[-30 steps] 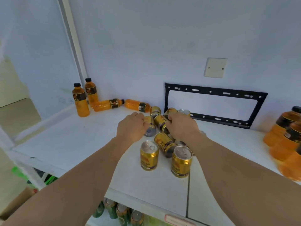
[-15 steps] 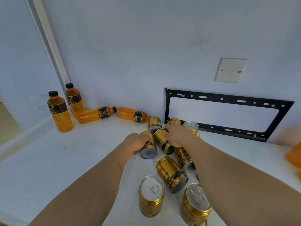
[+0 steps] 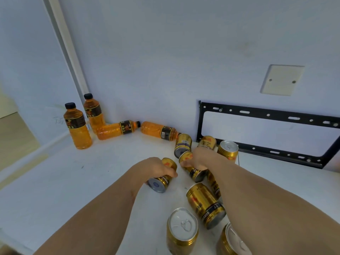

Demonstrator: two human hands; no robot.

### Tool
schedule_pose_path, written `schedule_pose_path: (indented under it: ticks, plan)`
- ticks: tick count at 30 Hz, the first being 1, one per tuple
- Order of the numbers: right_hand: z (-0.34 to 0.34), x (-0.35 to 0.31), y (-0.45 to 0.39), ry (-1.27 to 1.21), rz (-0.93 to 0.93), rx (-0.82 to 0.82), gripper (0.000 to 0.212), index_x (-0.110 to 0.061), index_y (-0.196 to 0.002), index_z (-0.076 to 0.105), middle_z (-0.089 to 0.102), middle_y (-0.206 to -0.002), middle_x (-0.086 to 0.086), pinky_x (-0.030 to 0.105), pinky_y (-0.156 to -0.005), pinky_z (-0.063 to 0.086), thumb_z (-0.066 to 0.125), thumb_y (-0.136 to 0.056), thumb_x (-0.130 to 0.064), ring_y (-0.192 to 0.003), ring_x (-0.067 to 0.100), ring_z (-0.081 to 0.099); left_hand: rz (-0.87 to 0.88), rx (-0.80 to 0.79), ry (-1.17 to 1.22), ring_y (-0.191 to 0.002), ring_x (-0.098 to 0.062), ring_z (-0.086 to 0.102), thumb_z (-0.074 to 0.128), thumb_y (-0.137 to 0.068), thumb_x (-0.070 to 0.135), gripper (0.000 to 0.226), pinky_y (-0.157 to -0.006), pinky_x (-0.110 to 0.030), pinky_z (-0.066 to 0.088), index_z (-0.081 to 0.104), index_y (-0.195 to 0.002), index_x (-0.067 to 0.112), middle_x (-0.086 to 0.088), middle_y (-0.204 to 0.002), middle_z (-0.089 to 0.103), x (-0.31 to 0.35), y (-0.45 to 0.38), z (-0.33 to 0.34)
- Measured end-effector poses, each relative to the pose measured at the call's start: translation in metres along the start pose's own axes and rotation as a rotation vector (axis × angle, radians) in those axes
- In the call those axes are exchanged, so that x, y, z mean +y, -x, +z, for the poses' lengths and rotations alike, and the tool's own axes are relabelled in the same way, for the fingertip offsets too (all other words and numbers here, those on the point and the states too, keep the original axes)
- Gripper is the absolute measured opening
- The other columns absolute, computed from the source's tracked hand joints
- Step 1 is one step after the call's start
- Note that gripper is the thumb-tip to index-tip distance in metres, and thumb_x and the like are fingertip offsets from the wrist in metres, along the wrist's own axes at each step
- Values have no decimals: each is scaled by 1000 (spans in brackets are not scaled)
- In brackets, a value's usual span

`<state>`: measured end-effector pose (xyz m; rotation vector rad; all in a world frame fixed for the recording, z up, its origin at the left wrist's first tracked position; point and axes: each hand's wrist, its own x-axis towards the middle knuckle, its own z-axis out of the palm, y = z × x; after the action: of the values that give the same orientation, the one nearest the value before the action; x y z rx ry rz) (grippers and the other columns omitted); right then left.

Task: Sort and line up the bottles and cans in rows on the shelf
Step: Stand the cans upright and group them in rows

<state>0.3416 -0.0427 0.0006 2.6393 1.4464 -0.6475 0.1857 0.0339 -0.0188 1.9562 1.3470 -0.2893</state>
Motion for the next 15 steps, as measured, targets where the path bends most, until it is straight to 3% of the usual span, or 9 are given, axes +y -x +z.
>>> schedule_pose_path:
  ticks: [3,6,10,15]
  plan:
    - [0,-2,6,-57,-8,12,64,-7,-119,59,59,-89,4,31,-82,47,55,-88,-63,-94,22,60,7,45,105,-92,-19,62,77,-68,56,80,-81,-30,54,47,-127,12,-8,-107,59,-11,4,3]
    - [-9,-2,18,-229,1,69,64,-5,-117,58,64,-101,10,32,-82,48,58,-87,-62,-93,22,61,60,53,292,-95,-20,60,81,-66,51,87,-79,-33,54,42,-133,13,-8,-113,58,-20,12,-2]
    - [-27,0,40,-586,1,276,65,-9,-111,59,64,-96,6,34,-77,51,66,-79,-65,-87,21,62,186,78,524,-88,-23,67,85,-65,44,76,-78,-37,58,48,-123,12,-10,-103,65,-15,31,-16]
    - [-46,23,83,-966,-22,510,54,-16,-114,54,64,-105,5,44,-92,52,68,-81,-56,-96,22,64,380,101,580,-84,-19,67,85,-66,41,65,-62,-27,50,58,-119,14,-7,-100,69,21,66,-24]
